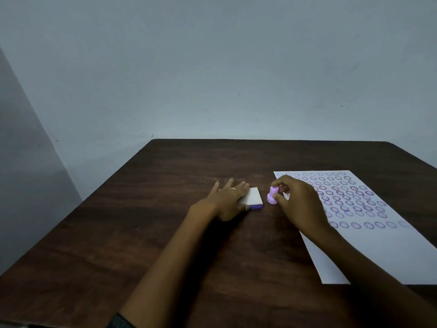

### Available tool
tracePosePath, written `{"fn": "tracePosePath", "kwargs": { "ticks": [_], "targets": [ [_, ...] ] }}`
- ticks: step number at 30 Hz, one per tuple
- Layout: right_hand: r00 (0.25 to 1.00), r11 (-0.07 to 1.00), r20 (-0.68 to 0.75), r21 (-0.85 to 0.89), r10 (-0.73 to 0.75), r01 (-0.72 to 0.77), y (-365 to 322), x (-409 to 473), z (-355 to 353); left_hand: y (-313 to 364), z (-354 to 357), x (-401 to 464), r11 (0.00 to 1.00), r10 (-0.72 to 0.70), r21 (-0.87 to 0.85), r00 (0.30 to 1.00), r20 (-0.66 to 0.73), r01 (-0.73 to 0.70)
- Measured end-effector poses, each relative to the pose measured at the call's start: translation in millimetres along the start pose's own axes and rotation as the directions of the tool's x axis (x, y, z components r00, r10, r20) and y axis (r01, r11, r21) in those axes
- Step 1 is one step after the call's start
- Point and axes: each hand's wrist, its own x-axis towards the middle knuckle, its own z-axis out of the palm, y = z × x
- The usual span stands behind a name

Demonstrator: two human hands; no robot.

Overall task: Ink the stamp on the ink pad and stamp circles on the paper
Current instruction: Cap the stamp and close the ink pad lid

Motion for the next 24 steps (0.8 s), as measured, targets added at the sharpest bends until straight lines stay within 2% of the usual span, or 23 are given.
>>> {"fn": "tracePosePath", "kwargs": {
  "ticks": [10, 16, 21, 24],
  "targets": [
    [1.000, 1.000, 0.016, 0.021, 0.017, -0.018, 8, 28, 15, 0, 21, 22, 0.999, -0.030, 0.015, 0.969, -0.247, 0.035],
    [0.999, 1.000, 0.037, 0.005, -0.006, 0.006, 8, 38, 20, 0, 27, 31, 0.999, -0.038, 0.007, 0.942, -0.334, 0.043],
    [0.994, 0.994, 0.031, 0.023, 0.103, -0.103, 11, 39, 5, -2, 31, 32, 0.999, -0.027, 0.014, 0.918, -0.396, 0.035],
    [0.994, 0.993, 0.077, -0.088, 0.080, -0.073, 29, 41, -13, 0, 31, 31, 1.000, -0.012, 0.011, 0.901, -0.433, 0.019]
  ]
}}
